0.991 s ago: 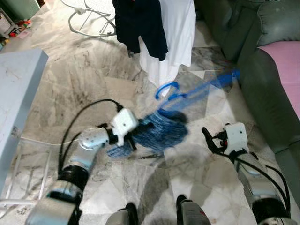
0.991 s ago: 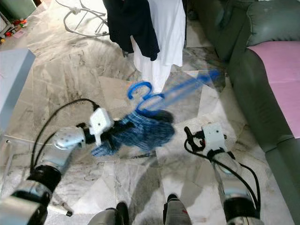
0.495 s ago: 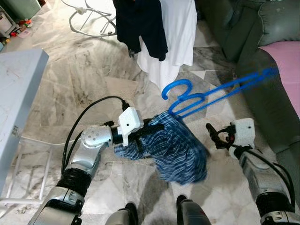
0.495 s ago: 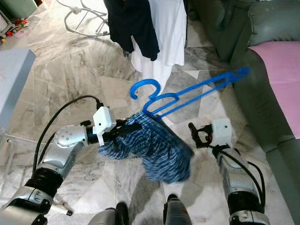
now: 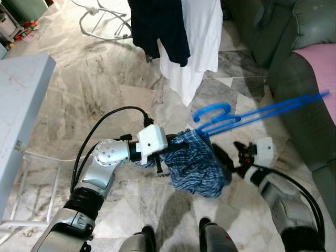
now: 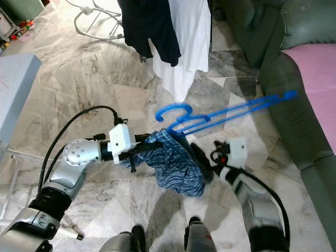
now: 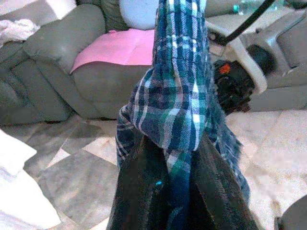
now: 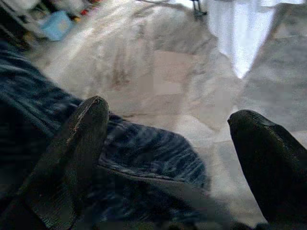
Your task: Hang hanger
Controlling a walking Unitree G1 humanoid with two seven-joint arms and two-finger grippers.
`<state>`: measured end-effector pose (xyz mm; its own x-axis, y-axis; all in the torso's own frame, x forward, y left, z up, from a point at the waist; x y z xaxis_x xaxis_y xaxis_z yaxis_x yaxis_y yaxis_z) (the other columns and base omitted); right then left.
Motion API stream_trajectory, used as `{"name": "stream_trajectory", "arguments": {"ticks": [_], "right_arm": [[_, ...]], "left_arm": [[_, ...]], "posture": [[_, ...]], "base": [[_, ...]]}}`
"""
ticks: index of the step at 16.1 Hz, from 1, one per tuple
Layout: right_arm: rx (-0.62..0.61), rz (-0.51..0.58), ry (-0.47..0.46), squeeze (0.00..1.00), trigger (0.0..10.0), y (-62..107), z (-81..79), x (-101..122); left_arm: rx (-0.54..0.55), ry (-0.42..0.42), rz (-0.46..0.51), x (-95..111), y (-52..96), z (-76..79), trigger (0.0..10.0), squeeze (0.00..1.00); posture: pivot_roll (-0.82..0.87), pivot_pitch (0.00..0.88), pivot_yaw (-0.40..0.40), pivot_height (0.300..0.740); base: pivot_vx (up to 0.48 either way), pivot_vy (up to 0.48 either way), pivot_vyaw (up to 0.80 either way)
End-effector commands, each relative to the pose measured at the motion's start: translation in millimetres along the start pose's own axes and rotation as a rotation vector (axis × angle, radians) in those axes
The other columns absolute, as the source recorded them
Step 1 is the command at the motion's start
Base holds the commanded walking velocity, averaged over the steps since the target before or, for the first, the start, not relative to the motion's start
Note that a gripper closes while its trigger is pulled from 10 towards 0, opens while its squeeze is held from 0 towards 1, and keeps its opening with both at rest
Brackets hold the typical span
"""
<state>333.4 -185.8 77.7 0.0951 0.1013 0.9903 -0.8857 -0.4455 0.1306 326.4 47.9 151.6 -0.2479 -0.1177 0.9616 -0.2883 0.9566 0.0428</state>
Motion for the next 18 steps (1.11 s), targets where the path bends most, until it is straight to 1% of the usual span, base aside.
{"name": "stream_trajectory", "arguments": {"ticks": [1,2,3,4,6,7,8,9,10,12,15,18], "right_arm": [[0.029,0.021,-0.006,0.0,10.0,2.9,-3.0,4],[0.035,0.027,-0.003,0.0,10.0,7.0,-1.5,6],[0.042,0.013,-0.006,0.0,10.0,11.6,-0.2,3],[0.048,-0.004,0.004,0.0,10.0,12.7,-1.2,0],[0.066,0.002,0.005,0.0,10.0,12.8,-6.7,1],[0.057,0.024,-0.002,0.0,10.0,12.3,-7.7,4],[0.068,0.023,-0.003,0.0,10.0,12.8,-10.4,4],[0.073,0.012,0.001,0.0,10.0,13.2,-11.8,1],[0.075,0.004,-0.002,0.0,10.0,13.0,-12.6,-1],[0.079,0.015,-0.011,0.0,10.0,11.8,-14.8,1],[0.145,0.092,-0.057,0.0,10.0,10.8,-26.8,14],[0.134,0.065,-0.059,0.0,10.0,8.9,-25.1,8]], "left_arm": [[0.002,-0.025,-0.018,-3,2.6,-0.7,0.0,0.0],[0.014,-0.024,-0.013,-2,2.6,-3.5,0.0,0.0],[0.021,-0.025,0.0,2,1.4,-6.3,0.0,0.0],[0.027,-0.026,0.015,6,0.1,-7.8,0.0,0.0],[0.041,-0.045,0.025,9,-0.9,-11.0,0.0,0.0],[0.048,-0.052,0.023,9,0.4,-14.0,0.0,0.0],[0.056,-0.052,0.025,10,1.2,-16.3,0.0,0.0],[0.058,-0.055,0.032,13,1.3,-17.6,0.0,0.0],[0.069,-0.049,0.063,21,-0.5,-18.8,0.0,0.0],[0.071,-0.055,0.067,22,-0.8,-19.3,0.0,0.0],[0.081,-0.067,0.066,22,-1.5,-21.8,0.0,0.0],[0.072,-0.065,0.086,27,-5.0,-19.4,0.0,0.0]], "posture": [[-0.26,0.278,0.131,0.74],[-0.26,0.279,0.133,0.74],[-0.26,0.281,0.135,0.74],[-0.26,0.281,0.136,0.74],[-0.26,0.28,0.139,0.74],[-0.26,0.281,0.14,0.74],[-0.26,0.281,0.143,0.74],[-0.26,0.282,0.144,0.74],[-0.25,0.281,0.146,0.74],[-0.25,0.282,0.146,0.74],[-0.25,0.281,0.147,0.74],[-0.25,0.279,0.146,0.74]], "base": [[0.0,0.0,0.0],[0.0,0.0,0.0],[0.0,0.0,0.0],[0.0,0.0,0.0],[0.0,0.0,0.0],[0.0,0.0,0.0],[0.0,0.0,0.0],[0.0,0.0,0.0],[0.0,0.0,0.0],[0.0,0.0,0.0],[0.0,0.0,0.0],[0.0,0.0,0.0]]}}
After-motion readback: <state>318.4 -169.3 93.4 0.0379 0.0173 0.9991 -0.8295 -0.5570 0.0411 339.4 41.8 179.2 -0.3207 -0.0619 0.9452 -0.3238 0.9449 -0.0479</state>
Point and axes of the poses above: a point about 5 cm out from each wrist's last joint towards the gripper, its own y axis pointing back from the gripper into the wrist, its own x axis along the axis of the wrist's last joint, z = x × y, the point moved 4 cm from there along -y, pointing out of the wrist towards the gripper, and after that the axes turned 14 degrees about y, right-handed, at the moved point
